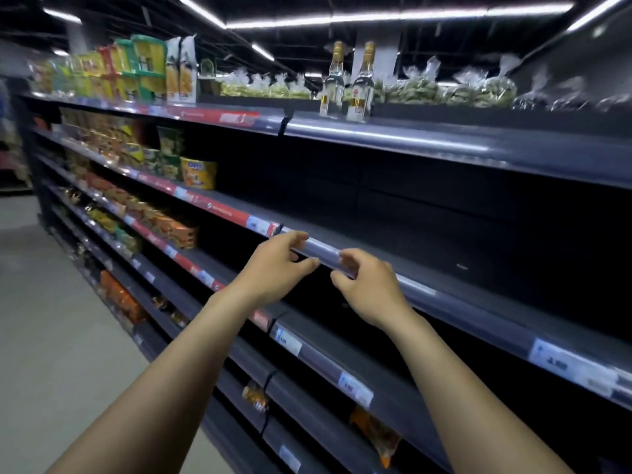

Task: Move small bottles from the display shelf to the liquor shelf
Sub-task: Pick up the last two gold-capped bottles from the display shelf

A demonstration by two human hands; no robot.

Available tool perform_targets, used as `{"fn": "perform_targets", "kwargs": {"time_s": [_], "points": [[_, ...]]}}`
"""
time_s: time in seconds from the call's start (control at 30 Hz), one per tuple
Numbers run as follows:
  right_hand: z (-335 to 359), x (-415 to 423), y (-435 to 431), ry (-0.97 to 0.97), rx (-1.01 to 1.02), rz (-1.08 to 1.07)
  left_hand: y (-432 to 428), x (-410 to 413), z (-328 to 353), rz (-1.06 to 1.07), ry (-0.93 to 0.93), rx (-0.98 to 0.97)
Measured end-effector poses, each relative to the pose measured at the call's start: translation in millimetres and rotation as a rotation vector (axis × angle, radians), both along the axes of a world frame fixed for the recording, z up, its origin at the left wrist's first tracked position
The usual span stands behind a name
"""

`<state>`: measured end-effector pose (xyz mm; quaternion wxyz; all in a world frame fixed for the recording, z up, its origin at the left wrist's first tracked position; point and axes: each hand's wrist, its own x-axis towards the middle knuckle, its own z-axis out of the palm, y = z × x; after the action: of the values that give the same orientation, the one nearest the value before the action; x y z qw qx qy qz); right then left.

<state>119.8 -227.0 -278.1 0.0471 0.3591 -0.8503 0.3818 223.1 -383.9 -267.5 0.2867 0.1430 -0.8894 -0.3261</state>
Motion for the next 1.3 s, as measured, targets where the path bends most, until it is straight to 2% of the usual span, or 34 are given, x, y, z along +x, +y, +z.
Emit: {"fn": "perform_targets", "kwargs": {"time_s": [0.33,0.5,0.63,0.8,1.07,1.2,1.3], "points": [[129.6,-68.1,-73.0,0.389,-0.128,0.002,-77.7,-113.5,124.8,-0.088,0.323,-0.077],[180.3,-93.0,-100.1,0.486,-0.197,-0.109,-116.6,-150.1,173.9,-0.127,0.421,-0.105],[212.9,-109.5,-123.0,0.587,-0.274,-0.279,-139.2,-180.0,206.2,-0.17,0.522,-0.116],[237.2,-134.7,-149.0,0.586,-0.342,-0.424,-164.7,-218.2,230.7,-0.221,0.537,-0.101],[267.1,-161.2,-175.9,0.517,-0.304,-0.602,-189.9,-261.3,257.5,-0.395,0.391,0.185],[268.9,-171.9,-185.6,0.46,-0.299,-0.651,-189.0,-276.1,259.8,-0.447,0.372,0.106],[266.9,-175.9,-189.2,0.432,-0.334,-0.654,-188.5,-283.3,254.4,-0.485,0.363,0.147]]}}
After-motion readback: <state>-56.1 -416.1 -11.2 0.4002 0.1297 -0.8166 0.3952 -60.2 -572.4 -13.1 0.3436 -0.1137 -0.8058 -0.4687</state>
